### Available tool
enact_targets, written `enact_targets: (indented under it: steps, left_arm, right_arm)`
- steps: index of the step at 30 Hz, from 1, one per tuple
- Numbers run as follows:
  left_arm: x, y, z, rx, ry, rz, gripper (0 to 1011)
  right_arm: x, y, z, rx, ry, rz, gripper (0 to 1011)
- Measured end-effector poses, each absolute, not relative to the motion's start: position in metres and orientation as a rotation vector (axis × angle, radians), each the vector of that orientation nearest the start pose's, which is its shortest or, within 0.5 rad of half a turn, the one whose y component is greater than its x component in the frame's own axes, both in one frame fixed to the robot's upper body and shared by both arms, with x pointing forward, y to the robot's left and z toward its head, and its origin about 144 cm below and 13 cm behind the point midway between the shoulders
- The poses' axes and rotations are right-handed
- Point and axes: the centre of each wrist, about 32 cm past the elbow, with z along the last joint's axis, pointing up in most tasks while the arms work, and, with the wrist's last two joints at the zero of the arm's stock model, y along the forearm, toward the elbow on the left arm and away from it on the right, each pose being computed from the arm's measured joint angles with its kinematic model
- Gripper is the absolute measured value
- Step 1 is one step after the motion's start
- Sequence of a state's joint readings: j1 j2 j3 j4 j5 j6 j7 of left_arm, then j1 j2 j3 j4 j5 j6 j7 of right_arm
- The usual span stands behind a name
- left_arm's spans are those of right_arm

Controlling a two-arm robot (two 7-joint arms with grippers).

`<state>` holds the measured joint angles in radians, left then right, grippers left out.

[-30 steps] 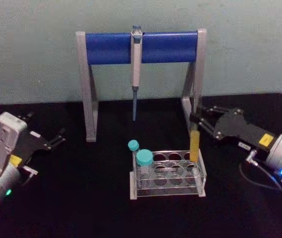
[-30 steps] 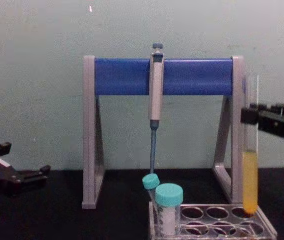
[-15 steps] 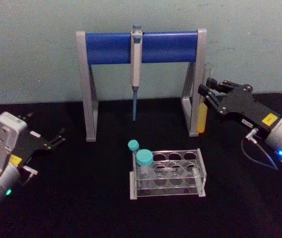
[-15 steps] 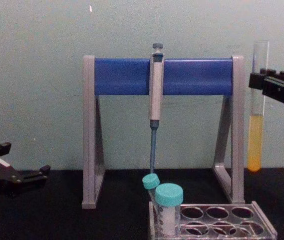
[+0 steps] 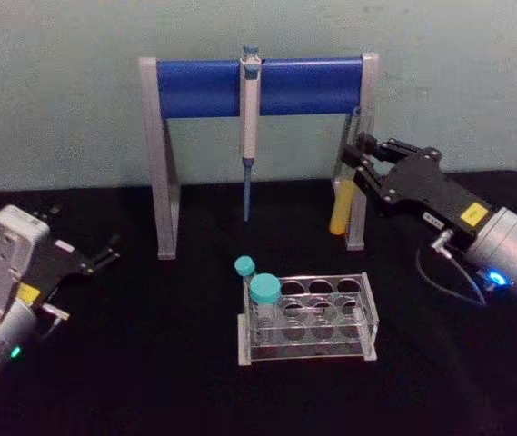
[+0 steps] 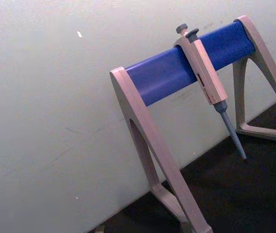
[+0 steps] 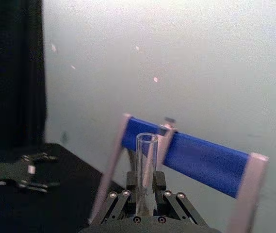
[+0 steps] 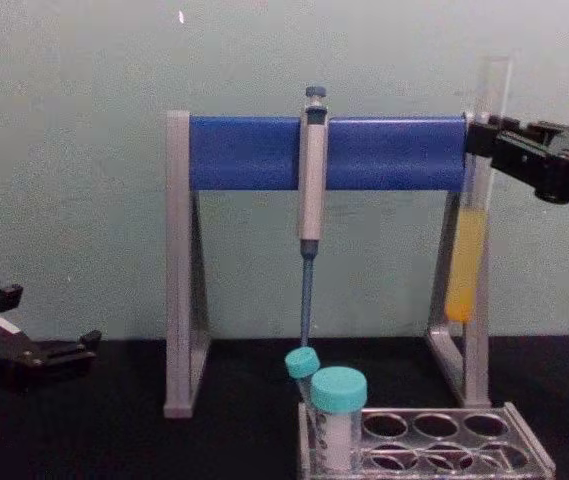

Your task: Pick up the test tube from the test tube rack, shake it, then place it back into the test tube rack.

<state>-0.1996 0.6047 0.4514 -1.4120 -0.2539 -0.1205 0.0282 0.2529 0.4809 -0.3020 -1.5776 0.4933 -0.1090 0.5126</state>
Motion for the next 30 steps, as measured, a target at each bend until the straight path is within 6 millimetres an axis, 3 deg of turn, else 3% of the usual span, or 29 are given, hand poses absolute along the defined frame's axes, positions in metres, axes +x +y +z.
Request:
enact_targets:
  steps: [10,18,30]
  left_arm:
    - [0.489,0.310,1.140,0.304,-0.285,1.248,1001]
    - [0.489,0.310,1.140,0.304,-0.285,1.248,1001]
    - [0.489,0.310,1.140,0.305,-0.285,1.248,1001]
  right_arm:
    - [0.507,-0.283,1.220,0.170,-0.107,-0.666,228]
    - [0.494,-0.297,1.226,0.131,-0.036,-0.595,228]
    - [0.478,-0.315,1.240,-0.084,-0.160,-0.806,228]
